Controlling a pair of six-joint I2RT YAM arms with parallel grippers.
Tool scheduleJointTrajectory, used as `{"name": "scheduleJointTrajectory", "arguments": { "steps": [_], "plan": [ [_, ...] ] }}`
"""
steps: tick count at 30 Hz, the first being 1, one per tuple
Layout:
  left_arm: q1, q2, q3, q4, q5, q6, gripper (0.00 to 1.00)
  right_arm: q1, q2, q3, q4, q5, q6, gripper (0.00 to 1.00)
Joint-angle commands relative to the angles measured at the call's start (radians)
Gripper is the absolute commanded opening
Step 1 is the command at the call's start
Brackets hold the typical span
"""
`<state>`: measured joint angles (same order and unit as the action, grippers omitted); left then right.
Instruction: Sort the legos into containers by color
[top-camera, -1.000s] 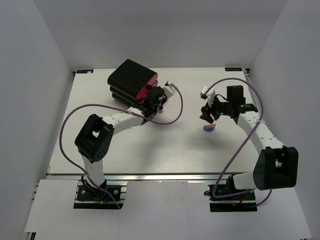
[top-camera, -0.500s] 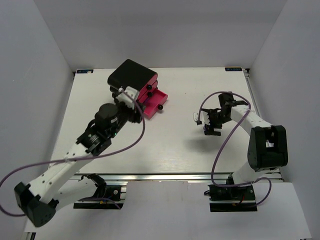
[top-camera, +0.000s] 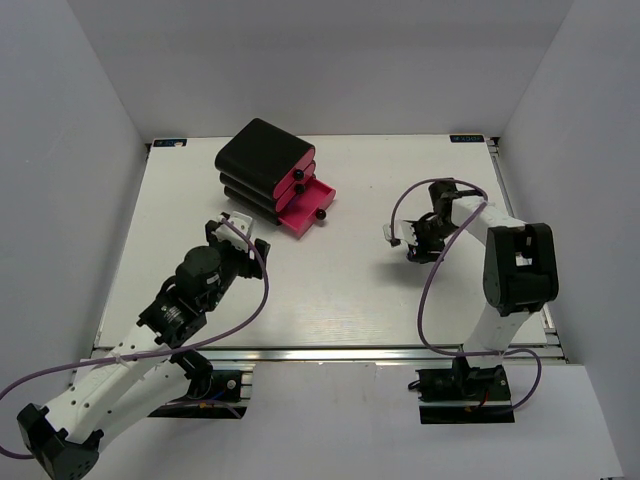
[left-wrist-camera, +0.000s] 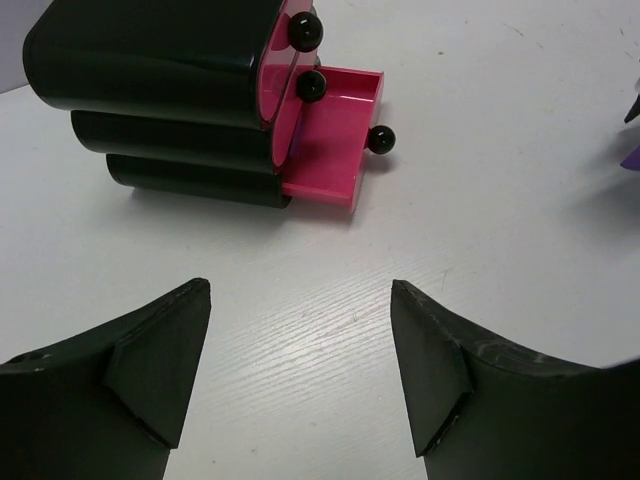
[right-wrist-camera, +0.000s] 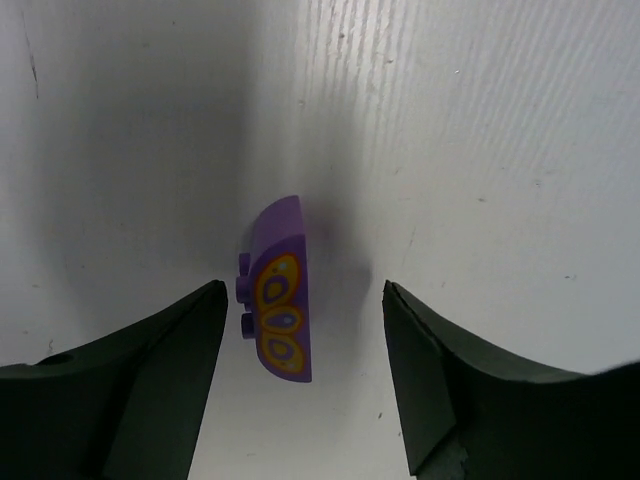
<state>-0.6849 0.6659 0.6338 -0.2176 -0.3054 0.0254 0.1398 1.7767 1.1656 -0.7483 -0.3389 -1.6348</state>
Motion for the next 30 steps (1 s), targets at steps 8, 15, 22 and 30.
{"name": "scheduleJointTrajectory", "arguments": {
  "steps": [8, 15, 22, 30],
  "plan": [
    [0.002, -0.032, -0.002, -0.002, -0.026, 0.007, 0.83, 0.043, 0.052, 0.152, -0.166, -0.009, 0.035, 0.07],
    [0.002, -0.065, -0.017, 0.011, -0.06, 0.028, 0.83, 0.248, -0.01, 0.298, 0.034, -0.129, 0.214, 0.01],
    [0.002, -0.084, -0.034, 0.023, -0.075, 0.048, 0.84, 0.452, 0.116, 0.403, 0.331, 0.069, 0.176, 0.05],
    [0.002, -0.111, -0.046, 0.035, -0.086, 0.061, 0.85, 0.543, 0.219, 0.496, 0.461, 0.159, 0.112, 0.09]
  ]
}}
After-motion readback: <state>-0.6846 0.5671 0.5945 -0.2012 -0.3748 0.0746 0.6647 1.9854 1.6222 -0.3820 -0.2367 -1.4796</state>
